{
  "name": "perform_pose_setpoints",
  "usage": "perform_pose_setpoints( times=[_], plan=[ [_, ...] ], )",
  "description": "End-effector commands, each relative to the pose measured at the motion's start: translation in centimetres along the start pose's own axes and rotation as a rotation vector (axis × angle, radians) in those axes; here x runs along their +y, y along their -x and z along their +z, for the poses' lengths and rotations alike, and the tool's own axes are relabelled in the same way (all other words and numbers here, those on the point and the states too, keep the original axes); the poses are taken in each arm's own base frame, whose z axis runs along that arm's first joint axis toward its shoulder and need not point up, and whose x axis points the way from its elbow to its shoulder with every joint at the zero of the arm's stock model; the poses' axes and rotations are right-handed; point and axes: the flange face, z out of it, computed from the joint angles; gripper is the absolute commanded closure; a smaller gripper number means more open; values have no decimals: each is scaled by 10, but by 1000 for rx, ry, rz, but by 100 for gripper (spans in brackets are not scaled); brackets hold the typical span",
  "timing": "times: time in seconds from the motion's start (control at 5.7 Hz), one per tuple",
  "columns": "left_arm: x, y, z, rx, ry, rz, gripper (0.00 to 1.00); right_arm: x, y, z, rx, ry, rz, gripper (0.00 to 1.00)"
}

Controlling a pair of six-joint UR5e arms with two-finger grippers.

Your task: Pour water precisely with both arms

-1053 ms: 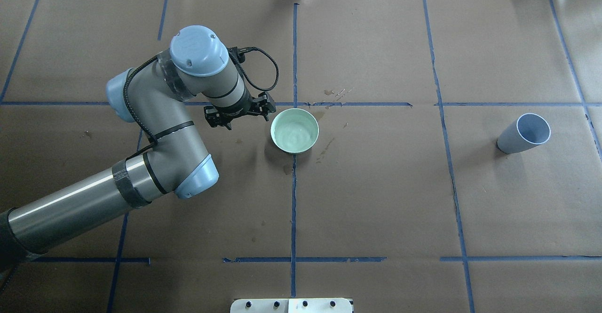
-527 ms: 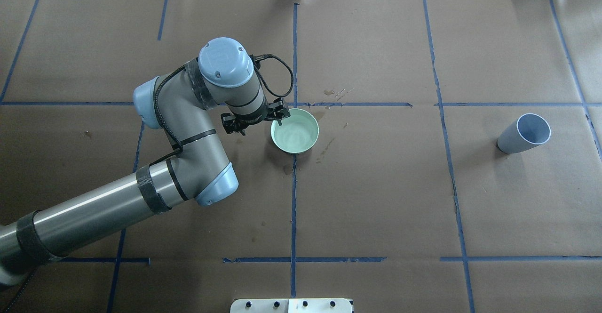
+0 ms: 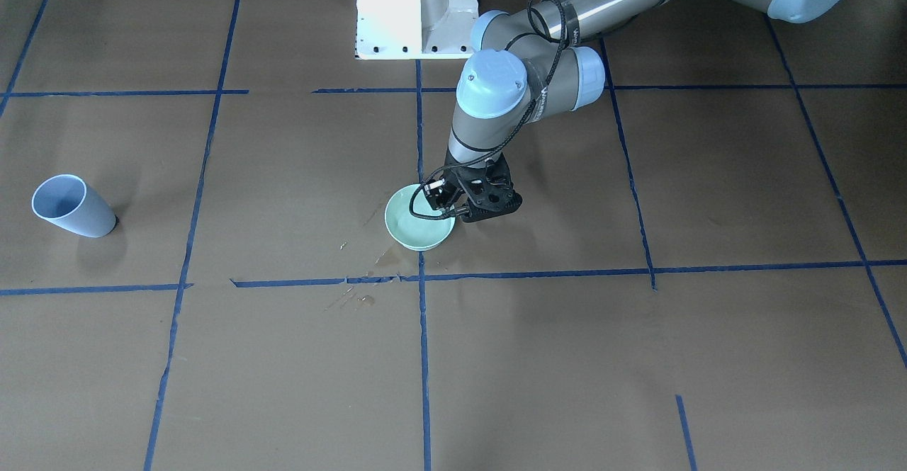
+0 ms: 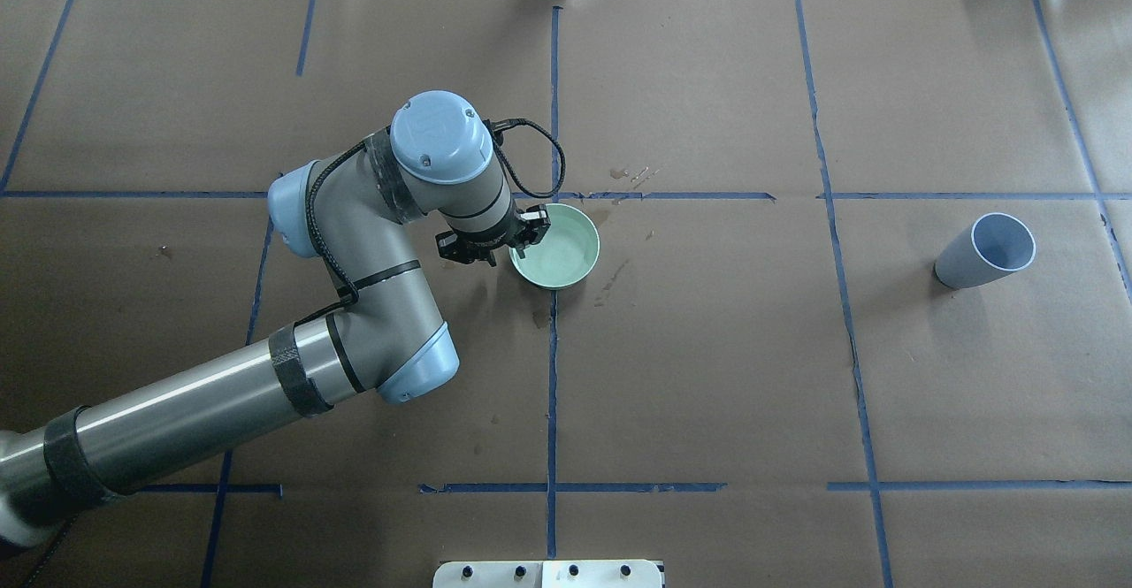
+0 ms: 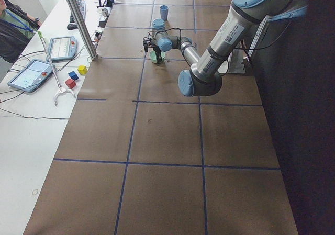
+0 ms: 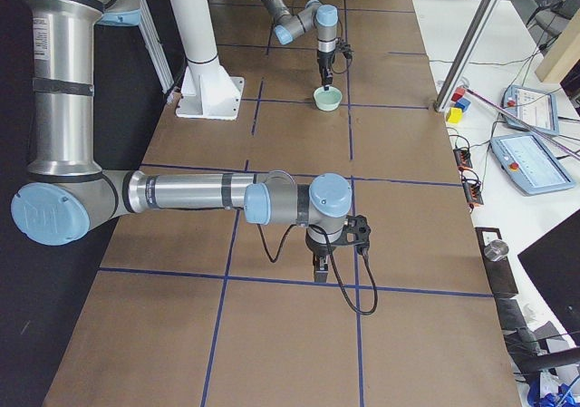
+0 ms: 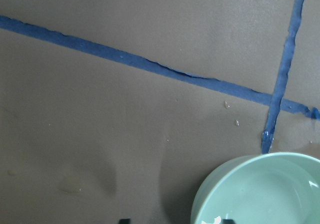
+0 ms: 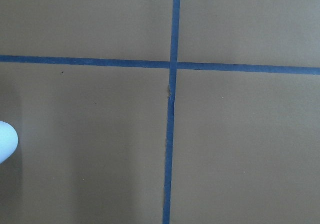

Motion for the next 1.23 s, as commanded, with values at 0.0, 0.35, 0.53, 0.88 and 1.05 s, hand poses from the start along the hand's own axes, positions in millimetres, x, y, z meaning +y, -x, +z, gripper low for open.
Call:
perform_pose_setpoints(
  times=[0.0, 0.35, 0.53, 0.88, 1.05],
  plan=[
    [6, -3, 1, 27, 3, 15, 65, 0, 0, 0, 0, 0, 0, 0],
    [8, -3, 4, 23, 7, 18, 78, 0, 0, 0, 0, 1, 1, 0],
    [7, -1, 5, 22, 6, 17, 92, 0, 0, 0, 0, 0, 0, 0],
    [6, -1, 4, 23, 6, 16, 93, 0, 0, 0, 0, 0, -1, 0],
    [5, -2, 2, 37, 2, 19, 94, 0, 0, 0, 0, 0, -1, 0]
  ],
)
